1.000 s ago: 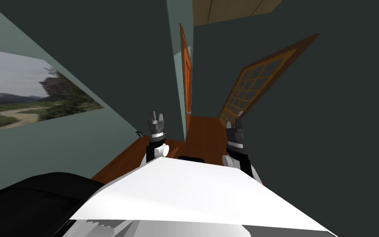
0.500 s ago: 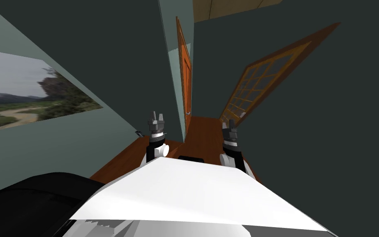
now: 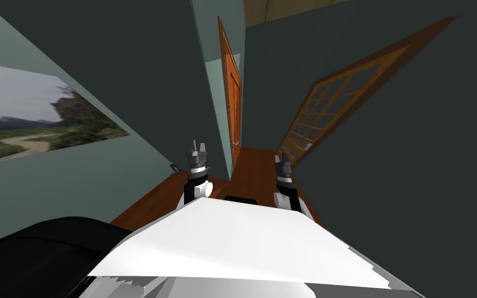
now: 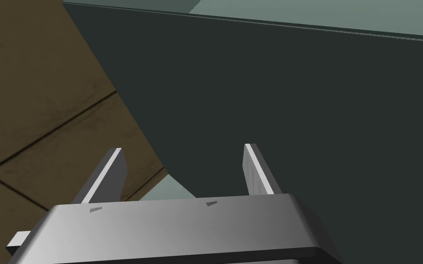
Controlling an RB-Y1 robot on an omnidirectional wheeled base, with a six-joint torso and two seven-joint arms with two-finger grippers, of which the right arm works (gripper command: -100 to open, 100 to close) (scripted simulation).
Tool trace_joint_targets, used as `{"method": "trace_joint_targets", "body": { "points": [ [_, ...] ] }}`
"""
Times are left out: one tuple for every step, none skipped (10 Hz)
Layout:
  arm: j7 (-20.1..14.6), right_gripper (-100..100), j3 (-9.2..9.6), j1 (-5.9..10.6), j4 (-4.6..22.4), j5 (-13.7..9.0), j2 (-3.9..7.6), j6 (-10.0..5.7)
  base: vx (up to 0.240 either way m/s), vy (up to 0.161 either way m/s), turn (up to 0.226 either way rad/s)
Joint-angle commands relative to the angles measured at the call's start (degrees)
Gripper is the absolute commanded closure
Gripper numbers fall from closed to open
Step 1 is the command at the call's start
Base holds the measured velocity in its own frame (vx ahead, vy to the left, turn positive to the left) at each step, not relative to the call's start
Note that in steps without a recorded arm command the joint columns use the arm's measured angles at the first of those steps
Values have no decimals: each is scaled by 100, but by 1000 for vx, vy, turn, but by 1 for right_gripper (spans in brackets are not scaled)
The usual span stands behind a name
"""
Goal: Push the door open
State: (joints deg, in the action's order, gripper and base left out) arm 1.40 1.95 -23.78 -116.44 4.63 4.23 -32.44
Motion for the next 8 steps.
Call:
{"method": "trace_joint_targets", "body": {
  "points": [
    [-56,-100,18,97,171,34,31,-35,97,-97,50],
    [-105,-100,57,186,368,82,53,-89,97,-116,77],
    [-133,-100,80,236,478,109,62,-120,77,-118,84],
    [-161,-100,102,287,589,136,72,-151,84,-116,49],
    [-189,-100,124,337,700,163,81,-182,94,-104,44],
    [-217,-100,147,387,811,189,90,-212,82,-81,50],
    [-244,-100,169,437,922,216,100,-243,90,-74,56],
    [-272,-100,192,487,1033,243,109,-274,91,-74,55]
  ]
}}
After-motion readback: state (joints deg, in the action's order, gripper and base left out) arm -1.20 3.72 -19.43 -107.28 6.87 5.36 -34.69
